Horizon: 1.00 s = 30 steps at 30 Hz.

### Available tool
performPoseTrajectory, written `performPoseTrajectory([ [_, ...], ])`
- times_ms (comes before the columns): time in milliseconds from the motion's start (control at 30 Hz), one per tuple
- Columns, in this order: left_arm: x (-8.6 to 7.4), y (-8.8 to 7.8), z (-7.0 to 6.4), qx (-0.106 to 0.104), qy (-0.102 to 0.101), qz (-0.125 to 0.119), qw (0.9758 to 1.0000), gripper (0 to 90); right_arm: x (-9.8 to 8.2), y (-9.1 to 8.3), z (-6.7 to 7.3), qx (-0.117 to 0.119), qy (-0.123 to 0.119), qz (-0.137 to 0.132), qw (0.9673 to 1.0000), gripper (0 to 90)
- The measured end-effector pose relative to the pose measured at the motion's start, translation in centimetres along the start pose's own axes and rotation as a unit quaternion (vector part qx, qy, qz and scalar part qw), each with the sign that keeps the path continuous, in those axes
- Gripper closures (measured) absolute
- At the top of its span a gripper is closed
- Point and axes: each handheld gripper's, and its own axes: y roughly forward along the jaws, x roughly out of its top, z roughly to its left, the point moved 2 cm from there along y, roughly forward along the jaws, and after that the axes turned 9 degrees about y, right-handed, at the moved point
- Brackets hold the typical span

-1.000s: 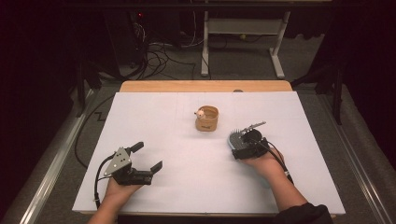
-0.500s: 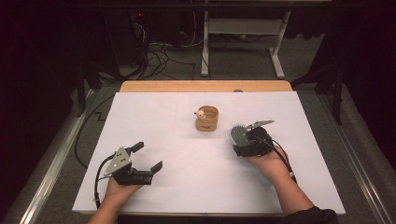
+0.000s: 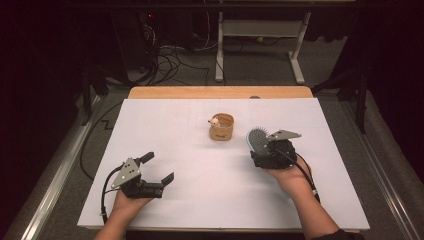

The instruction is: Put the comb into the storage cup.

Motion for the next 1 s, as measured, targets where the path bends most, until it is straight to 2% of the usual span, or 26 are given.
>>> performPoseTrajectory([
  [167, 0.0, 0.0, 0.0, 0.001, -0.002, -0.001, 1.0, 0.0, 0.0, 0.0, 0.3, -0.004, -0.01, -0.024, 0.9997, 20.5],
  [267, 0.0, 0.0, 0.0, 0.001, -0.004, 0.001, 1.0, 0.0, -0.1, 0.1, 0.4, -0.003, -0.006, -0.039, 0.9992, 20.5],
  [333, 0.0, 0.0, 0.0, 0.001, -0.004, 0.003, 1.0, 0.0, -0.2, 0.1, 0.5, -0.009, -0.011, -0.05, 0.9986, 20.5],
  [500, 0.0, 0.0, 0.0, 0.001, -0.005, 0.0, 1.0, 0.0, -0.2, -0.1, 0.3, -0.005, 0.001, -0.072, 0.9974, 20.5],
  [633, 0.0, 0.0, 0.1, 0.0, -0.005, 0.0, 1.0, 0.0, -0.4, -0.5, 0.2, 0.009, 0.023, -0.105, 0.9942, 20.5],
  [1000, 0.0, 0.0, 0.2, 0.001, -0.011, -0.001, 0.9999, 0.0, -0.9, -1.8, -0.3, 0.015, 0.043, -0.17, 0.9844, 20.5],
])
